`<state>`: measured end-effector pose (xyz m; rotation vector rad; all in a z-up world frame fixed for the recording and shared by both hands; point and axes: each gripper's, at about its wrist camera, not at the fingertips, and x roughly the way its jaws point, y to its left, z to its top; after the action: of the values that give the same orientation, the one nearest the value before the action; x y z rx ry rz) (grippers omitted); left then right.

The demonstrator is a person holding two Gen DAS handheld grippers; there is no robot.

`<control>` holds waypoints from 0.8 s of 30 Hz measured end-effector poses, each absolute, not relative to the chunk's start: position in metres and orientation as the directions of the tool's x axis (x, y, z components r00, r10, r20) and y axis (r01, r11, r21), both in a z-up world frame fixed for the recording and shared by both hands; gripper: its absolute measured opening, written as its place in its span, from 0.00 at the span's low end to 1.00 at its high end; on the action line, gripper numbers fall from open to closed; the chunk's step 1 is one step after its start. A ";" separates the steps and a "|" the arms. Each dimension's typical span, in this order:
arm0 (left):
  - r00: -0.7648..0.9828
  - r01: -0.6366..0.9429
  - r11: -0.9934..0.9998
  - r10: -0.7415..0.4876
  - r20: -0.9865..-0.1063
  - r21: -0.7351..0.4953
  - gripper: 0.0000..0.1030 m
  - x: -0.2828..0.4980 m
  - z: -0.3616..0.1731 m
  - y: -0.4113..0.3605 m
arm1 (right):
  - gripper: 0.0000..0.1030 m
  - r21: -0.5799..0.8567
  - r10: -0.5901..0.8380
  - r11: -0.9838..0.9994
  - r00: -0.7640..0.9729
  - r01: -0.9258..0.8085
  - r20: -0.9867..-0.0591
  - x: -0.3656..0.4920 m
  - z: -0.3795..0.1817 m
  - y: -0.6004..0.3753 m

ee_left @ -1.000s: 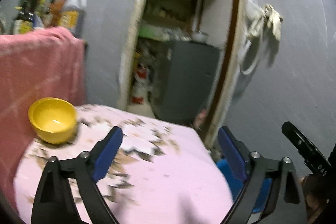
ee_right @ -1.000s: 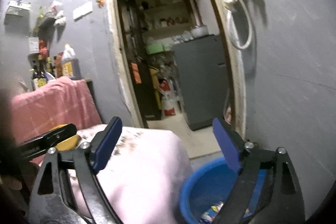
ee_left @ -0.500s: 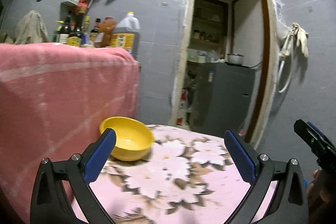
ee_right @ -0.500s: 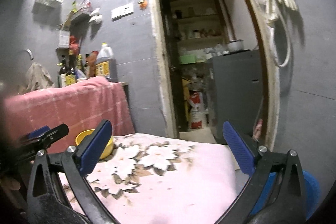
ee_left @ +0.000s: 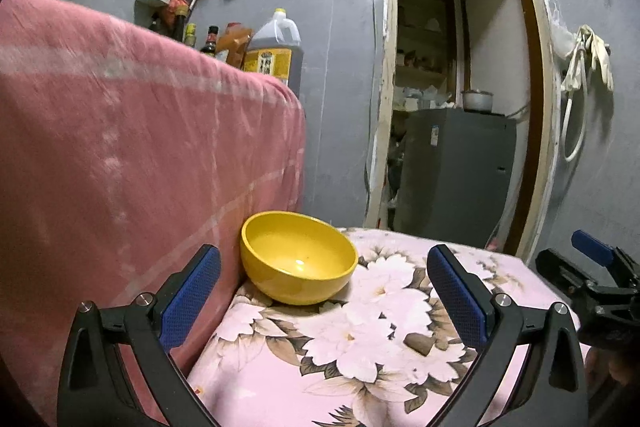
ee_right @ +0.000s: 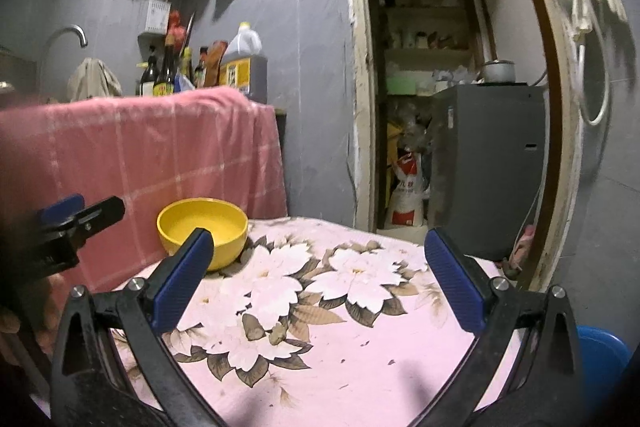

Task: Collect trash
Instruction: 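Move both tools back over the table, then grasp the tan shell with the left tool while the right tool grasps a crumpled tan scrap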

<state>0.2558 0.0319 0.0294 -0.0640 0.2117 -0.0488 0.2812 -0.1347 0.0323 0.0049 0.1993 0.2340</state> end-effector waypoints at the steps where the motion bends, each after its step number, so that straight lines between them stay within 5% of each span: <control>1: 0.974 0.046 0.997 -0.059 -0.218 -0.067 0.98 0.259 0.029 0.033 | 1.00 0.019 0.226 0.974 0.949 -0.227 -0.218 0.286 0.030 -0.133; 9: 0.914 0.075 0.991 -0.111 -0.389 -0.106 0.98 0.292 0.013 0.034 | 0.99 -0.005 0.202 0.973 0.867 -0.230 -0.456 0.326 0.004 -0.129; 17: 0.842 0.064 0.993 -0.108 -0.528 -0.101 0.97 0.317 -0.005 0.030 | 0.71 -0.030 0.237 0.938 0.698 -0.347 -0.675 0.360 -0.029 -0.105; 24: 0.798 0.087 0.985 -0.157 -0.582 -0.147 0.88 0.324 -0.013 0.031 | 0.52 -0.048 0.247 0.903 0.606 -0.428 -0.757 0.372 -0.048 -0.082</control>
<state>0.3241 0.0307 -0.0133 -0.1151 0.6337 -0.1313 0.3718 -0.0815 -0.0481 -0.2338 0.8342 0.3942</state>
